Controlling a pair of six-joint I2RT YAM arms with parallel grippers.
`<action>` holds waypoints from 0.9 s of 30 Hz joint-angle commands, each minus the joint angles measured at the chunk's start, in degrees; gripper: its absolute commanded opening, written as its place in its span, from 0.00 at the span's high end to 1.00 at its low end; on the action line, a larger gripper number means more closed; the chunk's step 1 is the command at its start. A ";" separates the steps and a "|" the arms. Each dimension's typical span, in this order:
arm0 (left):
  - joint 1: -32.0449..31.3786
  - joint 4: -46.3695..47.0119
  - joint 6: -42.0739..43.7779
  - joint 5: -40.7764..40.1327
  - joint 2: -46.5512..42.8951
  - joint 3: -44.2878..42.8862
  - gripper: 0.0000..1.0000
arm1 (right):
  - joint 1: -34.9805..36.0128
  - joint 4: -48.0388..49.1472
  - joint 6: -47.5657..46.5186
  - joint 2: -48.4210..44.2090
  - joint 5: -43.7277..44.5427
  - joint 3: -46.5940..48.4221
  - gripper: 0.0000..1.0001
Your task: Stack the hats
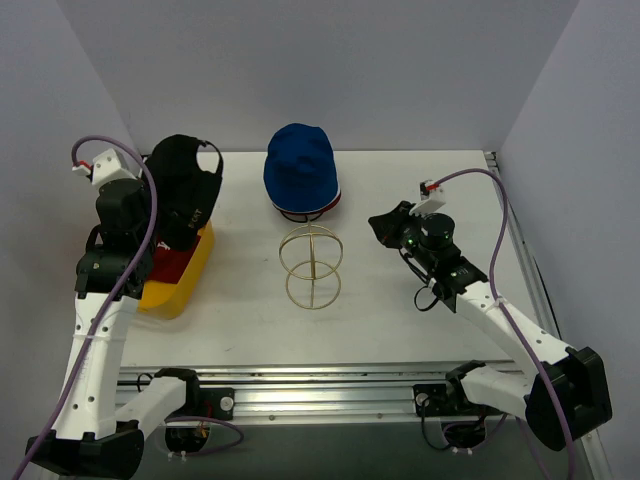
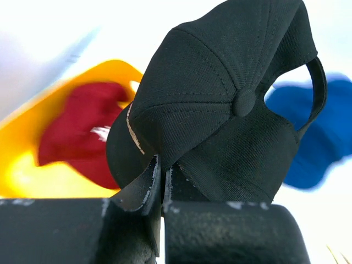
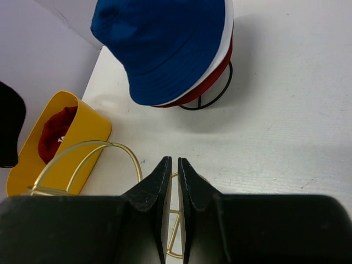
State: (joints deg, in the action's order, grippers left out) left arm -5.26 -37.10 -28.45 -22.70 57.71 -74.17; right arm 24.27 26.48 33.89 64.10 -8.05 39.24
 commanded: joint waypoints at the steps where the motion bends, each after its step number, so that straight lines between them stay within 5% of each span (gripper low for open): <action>1: -2.47 3.87 2.17 14.76 -1.55 0.60 0.98 | 1.30 -1.95 0.13 -4.06 1.37 3.65 0.93; 3: -4.58 5.98 1.64 21.97 -2.51 2.80 0.98 | 2.27 -2.83 0.21 -6.26 1.64 3.39 0.93; 8: -12.22 10.37 -2.30 25.07 -5.85 7.89 0.97 | 4.03 -5.21 0.65 -11.09 3.57 1.54 0.93; 27: -36.75 16.97 -3.72 9.26 -0.41 14.40 0.84 | 7.28 -8.20 -0.05 -15.76 7.88 -2.77 0.87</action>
State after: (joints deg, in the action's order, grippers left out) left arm -39.16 -24.91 -31.29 -9.67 57.69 -59.55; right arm 31.20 17.15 34.41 47.81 -1.76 36.34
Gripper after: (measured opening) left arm 0.152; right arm 0.126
